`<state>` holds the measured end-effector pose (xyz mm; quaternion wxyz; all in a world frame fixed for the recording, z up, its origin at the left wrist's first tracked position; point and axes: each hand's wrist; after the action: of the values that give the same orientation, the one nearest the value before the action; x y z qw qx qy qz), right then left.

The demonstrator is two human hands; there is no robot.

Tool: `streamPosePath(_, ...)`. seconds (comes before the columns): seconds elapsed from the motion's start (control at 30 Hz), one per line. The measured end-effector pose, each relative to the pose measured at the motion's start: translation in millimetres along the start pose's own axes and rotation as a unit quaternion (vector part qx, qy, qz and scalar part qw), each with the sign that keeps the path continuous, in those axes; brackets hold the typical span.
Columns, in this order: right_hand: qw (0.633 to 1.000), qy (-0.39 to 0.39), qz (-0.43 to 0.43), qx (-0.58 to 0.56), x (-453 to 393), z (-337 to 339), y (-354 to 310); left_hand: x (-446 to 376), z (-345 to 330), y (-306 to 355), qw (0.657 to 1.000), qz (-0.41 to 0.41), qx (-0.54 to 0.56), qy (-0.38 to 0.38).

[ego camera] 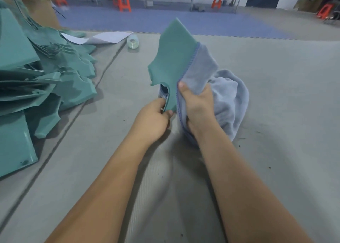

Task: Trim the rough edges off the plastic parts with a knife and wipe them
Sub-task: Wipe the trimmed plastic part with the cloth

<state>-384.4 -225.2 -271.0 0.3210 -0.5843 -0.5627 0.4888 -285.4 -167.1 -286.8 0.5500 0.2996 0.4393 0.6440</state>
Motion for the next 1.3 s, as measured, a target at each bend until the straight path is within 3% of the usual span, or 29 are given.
streamPosePath(0.13,0.998,-0.012,0.017,0.057,2,-1,0,0,3,-1,1.0,0.017,-0.009,0.0)
streamPosePath(0.3,0.992,0.106,-0.024,0.067,-3,6,-18,-1,9,5,0.998,0.022,0.018,-0.054)
streamPosePath(0.43,0.971,0.207,-0.08,-0.089,-9,20,-28,1,11,1,0.998,0.043,-0.024,-0.041)
streamPosePath(0.53,0.948,0.204,-0.118,-0.216,-10,33,-32,-2,14,-3,0.996,0.082,0.02,0.019)
streamPosePath(0.6,0.953,0.159,-0.101,-0.236,-6,30,-36,-4,10,0,0.993,0.097,0.044,0.052)
streamPosePath(0.67,0.983,0.051,-0.071,-0.16,-2,11,-36,-2,2,5,0.992,0.094,0.057,0.06)
streamPosePath(0.73,0.998,-0.043,-0.051,0.004,2,-15,-28,3,-6,9,0.995,0.078,0.034,0.045)
streamPosePath(0.83,0.98,-0.066,0.021,0.185,7,-29,-11,8,-13,11,0.998,0.042,-0.018,0.047)
streamPosePath(0.87,0.978,-0.058,0.037,0.198,7,-26,-7,9,-15,12,0.998,0.04,-0.014,0.043)
streamPosePath(0.97,0.982,0.091,0.051,0.161,-1,-14,-8,9,-22,14,0.999,0.041,0.026,0.017)
streamPosePath(1.03,0.983,0.125,0.035,0.127,-6,-12,-8,8,-26,13,0.999,0.033,0.041,0.003)
streamPosePath(1.17,0.991,0.061,0.004,0.117,-9,-5,0,5,-23,13,0.996,0.051,0.068,0.017)
streamPosePath(1.3,0.983,0.009,0.001,0.183,-4,-8,4,4,-17,16,0.998,0.044,0.041,0.035)
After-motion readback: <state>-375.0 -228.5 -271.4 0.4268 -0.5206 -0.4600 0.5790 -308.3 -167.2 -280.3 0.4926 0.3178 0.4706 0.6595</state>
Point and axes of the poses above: each hand's wrist, its own x-axis away from the middle knuckle, its own z-axis out of the back of the hand, y = z × x, and after that the axes turned 4 degrees about -y, right-handed
